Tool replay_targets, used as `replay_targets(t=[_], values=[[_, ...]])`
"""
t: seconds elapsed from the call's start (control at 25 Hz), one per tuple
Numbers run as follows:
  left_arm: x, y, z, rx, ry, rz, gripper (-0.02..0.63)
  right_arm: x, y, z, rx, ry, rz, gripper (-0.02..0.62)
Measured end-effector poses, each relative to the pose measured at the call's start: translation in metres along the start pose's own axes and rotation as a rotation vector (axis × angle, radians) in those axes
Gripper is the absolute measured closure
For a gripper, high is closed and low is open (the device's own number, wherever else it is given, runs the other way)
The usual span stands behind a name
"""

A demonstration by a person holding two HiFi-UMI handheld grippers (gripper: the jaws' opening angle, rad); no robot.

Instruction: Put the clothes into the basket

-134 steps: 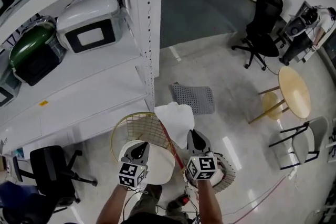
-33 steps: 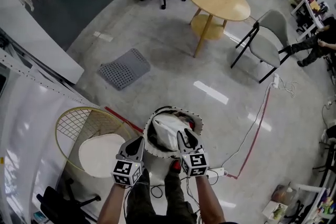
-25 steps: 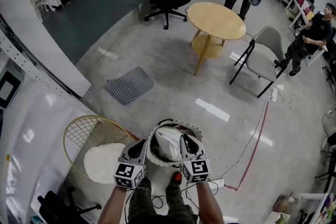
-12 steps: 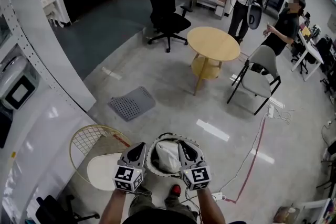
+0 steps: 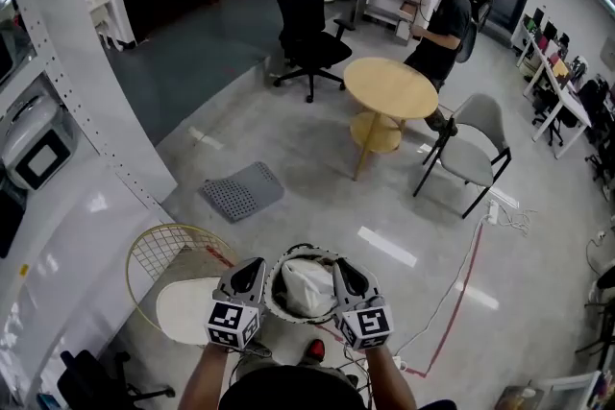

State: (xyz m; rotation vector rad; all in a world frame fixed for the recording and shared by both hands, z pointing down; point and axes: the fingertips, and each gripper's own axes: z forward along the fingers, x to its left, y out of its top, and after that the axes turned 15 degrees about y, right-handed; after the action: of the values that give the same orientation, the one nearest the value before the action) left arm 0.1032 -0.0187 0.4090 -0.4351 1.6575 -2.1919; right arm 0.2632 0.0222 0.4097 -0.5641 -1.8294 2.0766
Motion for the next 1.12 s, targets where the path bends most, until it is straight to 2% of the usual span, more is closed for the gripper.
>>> replay_targets(t=[1.12], values=[[-0.003, -0.002, 0.010, 0.016, 0.005, 0.005, 0.605, -0.011, -0.008, 0.006, 0.019, -0.002, 0.001, 0.560]])
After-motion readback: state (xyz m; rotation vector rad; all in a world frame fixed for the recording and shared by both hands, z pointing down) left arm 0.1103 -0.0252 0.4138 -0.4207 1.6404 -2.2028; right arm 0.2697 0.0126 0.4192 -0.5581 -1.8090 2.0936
